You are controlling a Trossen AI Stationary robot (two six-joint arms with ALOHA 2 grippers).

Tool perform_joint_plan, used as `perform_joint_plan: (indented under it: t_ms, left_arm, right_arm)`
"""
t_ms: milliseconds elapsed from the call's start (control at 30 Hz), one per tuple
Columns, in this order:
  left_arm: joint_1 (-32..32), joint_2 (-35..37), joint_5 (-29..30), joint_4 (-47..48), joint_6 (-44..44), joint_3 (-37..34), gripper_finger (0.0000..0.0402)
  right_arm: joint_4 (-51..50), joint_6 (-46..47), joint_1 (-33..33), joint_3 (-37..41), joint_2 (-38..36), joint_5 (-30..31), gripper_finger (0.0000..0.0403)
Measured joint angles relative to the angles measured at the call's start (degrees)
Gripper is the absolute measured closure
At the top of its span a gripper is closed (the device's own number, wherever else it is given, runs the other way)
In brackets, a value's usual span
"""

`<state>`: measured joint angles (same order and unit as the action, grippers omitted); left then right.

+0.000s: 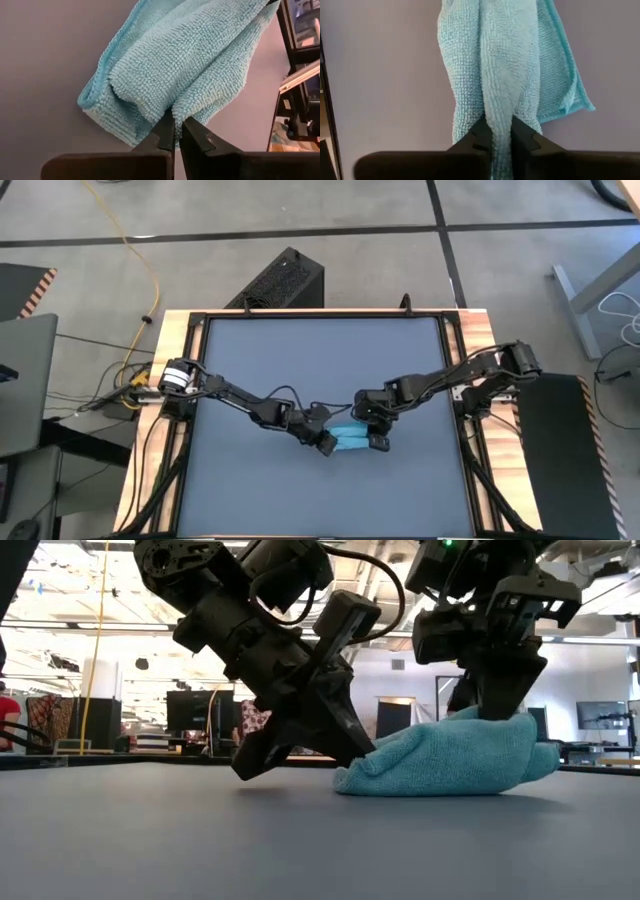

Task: Roll towel
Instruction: Roll the blue microfiber towel

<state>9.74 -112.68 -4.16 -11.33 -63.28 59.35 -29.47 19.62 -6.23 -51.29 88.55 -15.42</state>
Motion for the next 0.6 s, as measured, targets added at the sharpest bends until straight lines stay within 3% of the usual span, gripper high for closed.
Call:
perform_joint_plan:
  t_ms: [367,600]
  left_arm:
    - [0.02,-0.02,-0.72,0.02,-0.40,-0.07,0.0401]
    - [0.02,-0.11,0.04,-2.32,-1.10,-0.11,0.0401]
  right_arm:
    - [0.82,1.49,3.05,0.09,-0.66,1.33,0.0211]
    - [1.06,1.18,2.46,0.09,-4.83,7.50,0.0196]
